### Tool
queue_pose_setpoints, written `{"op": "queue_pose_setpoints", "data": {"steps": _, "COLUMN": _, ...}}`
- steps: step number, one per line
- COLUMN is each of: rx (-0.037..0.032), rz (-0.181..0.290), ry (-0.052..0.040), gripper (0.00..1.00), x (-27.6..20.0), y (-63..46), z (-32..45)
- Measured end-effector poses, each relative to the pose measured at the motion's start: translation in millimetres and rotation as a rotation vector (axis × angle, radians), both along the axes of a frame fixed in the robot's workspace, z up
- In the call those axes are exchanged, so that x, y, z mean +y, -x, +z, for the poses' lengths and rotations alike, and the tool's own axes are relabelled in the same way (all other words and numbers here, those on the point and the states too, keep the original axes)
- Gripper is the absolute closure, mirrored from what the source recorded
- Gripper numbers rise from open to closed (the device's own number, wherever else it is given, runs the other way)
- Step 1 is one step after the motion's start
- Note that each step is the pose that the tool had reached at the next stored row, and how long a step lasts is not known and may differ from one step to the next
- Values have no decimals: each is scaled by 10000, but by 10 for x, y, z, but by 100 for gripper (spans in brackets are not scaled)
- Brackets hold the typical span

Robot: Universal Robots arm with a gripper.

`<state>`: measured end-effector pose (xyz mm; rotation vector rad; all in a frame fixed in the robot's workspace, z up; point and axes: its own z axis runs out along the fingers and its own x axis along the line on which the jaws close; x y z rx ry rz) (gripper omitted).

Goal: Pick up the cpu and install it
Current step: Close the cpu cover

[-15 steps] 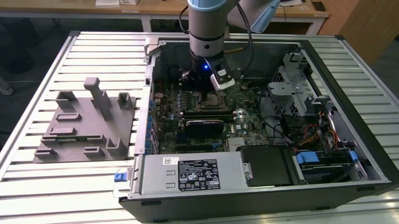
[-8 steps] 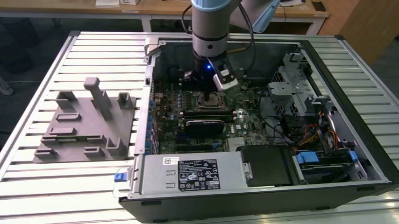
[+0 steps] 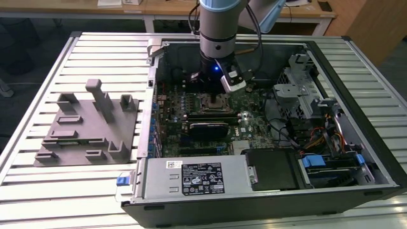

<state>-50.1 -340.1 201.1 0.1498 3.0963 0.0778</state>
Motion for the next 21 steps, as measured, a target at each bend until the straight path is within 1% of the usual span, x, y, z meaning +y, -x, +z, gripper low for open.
{"op": "queue_pose_setpoints", "data": {"steps": 5, "rx": 1, "rz": -1, "ry": -22, "gripper": 89, "x": 0, "y": -4, "z": 34}}
{"op": "queue_pose_setpoints", "data": {"steps": 9, "rx": 0, "rz": 1, "ry": -27, "gripper": 89, "x": 0, "y": -3, "z": 35}}
{"op": "queue_pose_setpoints", "data": {"steps": 21, "rx": 2, "rz": -1, "ry": -21, "gripper": 89, "x": 0, "y": -5, "z": -4}}
